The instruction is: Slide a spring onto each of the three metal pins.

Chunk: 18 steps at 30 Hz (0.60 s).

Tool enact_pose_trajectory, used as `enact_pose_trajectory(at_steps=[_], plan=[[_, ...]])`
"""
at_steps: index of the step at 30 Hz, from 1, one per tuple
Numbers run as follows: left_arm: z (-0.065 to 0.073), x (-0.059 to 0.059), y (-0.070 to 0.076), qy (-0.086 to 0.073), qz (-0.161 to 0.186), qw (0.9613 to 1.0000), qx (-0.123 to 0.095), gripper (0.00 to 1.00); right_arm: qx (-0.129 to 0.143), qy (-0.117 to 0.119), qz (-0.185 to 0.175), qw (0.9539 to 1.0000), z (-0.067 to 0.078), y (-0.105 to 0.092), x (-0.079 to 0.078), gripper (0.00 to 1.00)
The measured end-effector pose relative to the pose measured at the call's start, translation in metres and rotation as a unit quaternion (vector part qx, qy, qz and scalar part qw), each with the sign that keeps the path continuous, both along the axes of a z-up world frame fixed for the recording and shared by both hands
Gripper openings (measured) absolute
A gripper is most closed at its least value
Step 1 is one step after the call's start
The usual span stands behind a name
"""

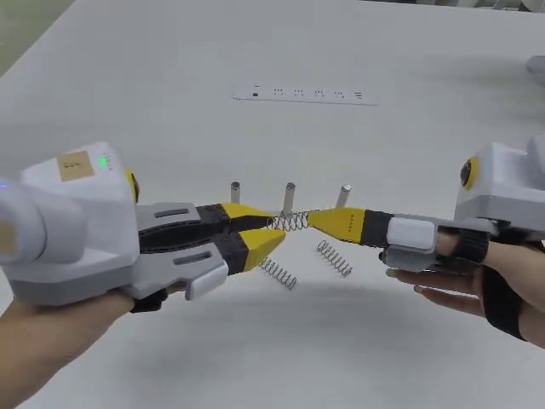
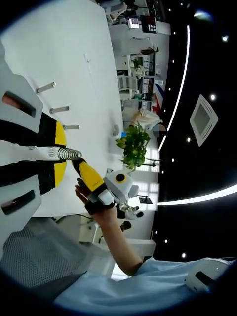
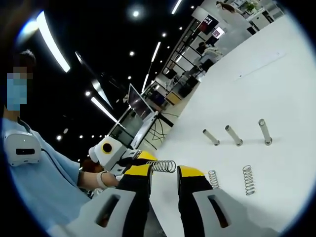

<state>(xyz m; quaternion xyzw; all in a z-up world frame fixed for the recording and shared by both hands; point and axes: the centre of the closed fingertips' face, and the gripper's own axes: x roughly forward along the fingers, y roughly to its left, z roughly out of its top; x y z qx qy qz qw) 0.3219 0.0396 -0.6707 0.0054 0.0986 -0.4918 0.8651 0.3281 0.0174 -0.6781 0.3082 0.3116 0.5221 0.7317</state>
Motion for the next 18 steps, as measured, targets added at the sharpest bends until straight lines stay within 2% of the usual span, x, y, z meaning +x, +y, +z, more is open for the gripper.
enact_pose_trajectory(at_steps=[7,10,18], plan=[[-0.0005,-0.0009,-0.0005,0.001,-0.003,1.0000,0.000,0.02,0.005,0.006,-0.004,1.0000,-0.0003,-0.0016,0.0006,0.13],[-0.0014,-0.0012,-0.0006,0.002,-0.004,1.0000,0.002,0.02,0.002,0.004,-0.007,1.0000,-0.0014,-0.0029,0.0014,0.10],[-0.0043,-0.0011,-0.0009,0.000,-0.007,0.9999,0.008,0.02,-0.013,-0.007,-0.002,0.9999,-0.0039,-0.0033,0.0012,0.09]])
